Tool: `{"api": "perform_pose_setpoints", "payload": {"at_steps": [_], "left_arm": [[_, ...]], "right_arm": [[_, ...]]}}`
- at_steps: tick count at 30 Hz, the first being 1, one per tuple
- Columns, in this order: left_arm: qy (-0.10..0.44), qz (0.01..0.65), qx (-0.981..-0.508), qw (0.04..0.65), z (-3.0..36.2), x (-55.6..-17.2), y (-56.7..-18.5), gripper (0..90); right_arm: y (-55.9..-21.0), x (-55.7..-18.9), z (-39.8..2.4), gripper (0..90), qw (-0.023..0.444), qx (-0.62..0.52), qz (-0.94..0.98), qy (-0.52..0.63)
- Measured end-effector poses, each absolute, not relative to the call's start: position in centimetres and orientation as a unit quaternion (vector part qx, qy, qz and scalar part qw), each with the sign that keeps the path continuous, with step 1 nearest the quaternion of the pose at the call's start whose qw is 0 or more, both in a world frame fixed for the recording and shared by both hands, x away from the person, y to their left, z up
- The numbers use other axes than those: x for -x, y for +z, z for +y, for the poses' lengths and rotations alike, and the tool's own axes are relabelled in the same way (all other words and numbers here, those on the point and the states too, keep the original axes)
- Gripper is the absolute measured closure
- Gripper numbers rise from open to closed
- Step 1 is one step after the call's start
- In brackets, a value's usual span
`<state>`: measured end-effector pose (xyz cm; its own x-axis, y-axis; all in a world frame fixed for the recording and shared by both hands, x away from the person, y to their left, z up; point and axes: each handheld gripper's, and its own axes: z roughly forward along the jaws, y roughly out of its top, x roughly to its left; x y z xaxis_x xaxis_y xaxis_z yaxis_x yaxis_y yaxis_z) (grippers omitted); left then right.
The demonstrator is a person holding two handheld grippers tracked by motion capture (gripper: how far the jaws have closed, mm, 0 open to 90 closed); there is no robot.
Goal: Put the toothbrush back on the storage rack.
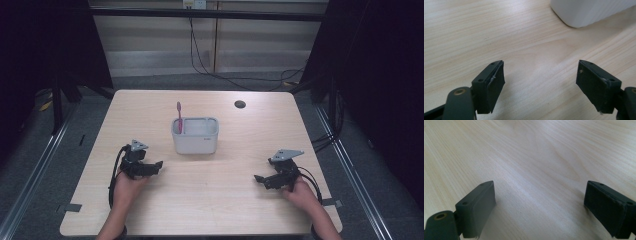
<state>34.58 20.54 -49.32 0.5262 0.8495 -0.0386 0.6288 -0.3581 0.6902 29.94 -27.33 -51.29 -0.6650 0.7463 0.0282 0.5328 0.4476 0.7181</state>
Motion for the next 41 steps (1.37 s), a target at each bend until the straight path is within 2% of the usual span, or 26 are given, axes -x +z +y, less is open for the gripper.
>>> {"api": "perform_pose_setpoints", "payload": {"at_steps": [24,41], "left_arm": [[0.163,0.461,-0.812,0.319,20.5,-34.5,-50.1,22.4],[0.173,0.455,-0.810,0.327,20.6,-34.3,-50.5,18.4]], "right_arm": [[-51.3,-29.9,-27.3,9.6,0.148,-0.382,0.838,0.361],[-51.3,-29.9,-27.3,9.6,0.148,-0.382,0.838,0.361]]}}
